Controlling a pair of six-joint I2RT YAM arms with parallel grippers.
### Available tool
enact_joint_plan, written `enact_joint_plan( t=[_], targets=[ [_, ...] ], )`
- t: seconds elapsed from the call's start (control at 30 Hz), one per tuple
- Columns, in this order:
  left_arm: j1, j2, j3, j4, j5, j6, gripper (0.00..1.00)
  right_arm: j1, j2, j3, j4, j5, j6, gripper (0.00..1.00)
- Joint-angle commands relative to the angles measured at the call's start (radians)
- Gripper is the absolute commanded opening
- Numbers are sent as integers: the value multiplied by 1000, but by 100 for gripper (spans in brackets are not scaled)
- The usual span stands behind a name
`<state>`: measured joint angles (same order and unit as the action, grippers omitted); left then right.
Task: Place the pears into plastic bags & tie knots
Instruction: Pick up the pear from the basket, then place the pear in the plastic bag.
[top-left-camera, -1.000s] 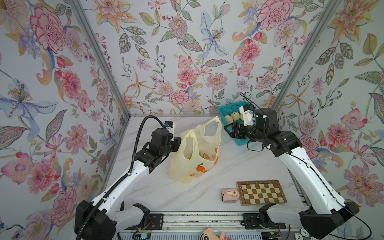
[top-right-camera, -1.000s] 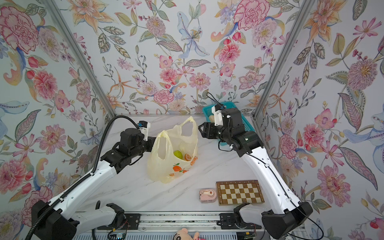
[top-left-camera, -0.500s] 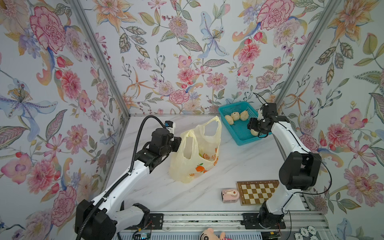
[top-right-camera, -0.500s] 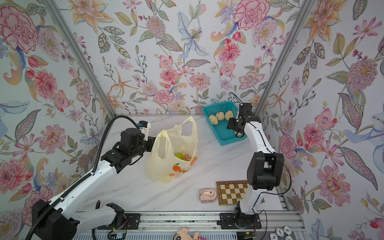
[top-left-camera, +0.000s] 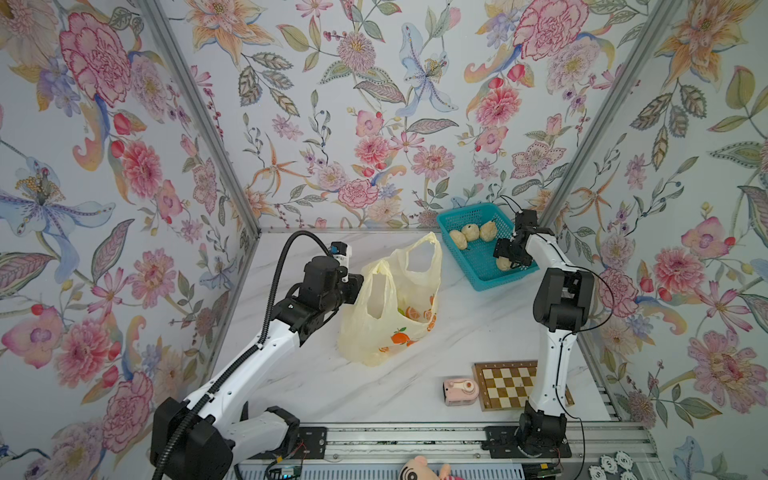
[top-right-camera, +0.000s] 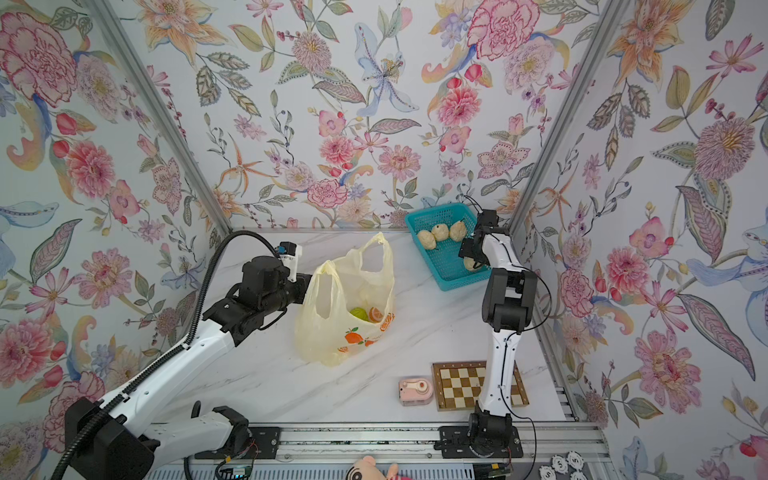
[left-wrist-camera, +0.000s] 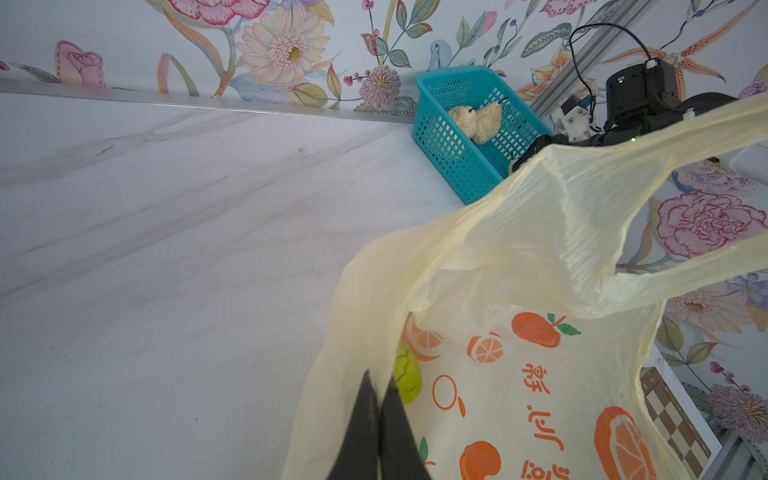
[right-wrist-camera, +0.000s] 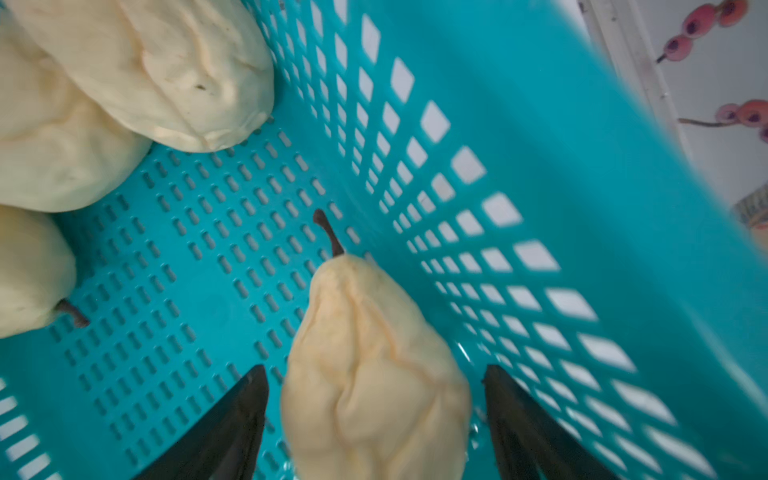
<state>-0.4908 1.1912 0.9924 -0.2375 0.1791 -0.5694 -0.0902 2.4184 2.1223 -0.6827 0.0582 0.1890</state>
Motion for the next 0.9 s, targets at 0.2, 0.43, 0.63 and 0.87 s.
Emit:
enact_joint_plan(
  t=[0.2,0.43,0.63,0.87],
  targets=[
    [-6,5,5,0,7,-8,0,34,15,59,-54,9,-10,63],
    [-6,-4,-6,13,2,-13,0,68,-176,-38,-54,-15,-5,57],
    [-6,-19,-27,47,4,-24,0,109,-434,-237,-49,-176,10,56],
    [-7,-14,-23,39,4,-14,0,219,-739,-415,-44,-380,40,56]
  ],
)
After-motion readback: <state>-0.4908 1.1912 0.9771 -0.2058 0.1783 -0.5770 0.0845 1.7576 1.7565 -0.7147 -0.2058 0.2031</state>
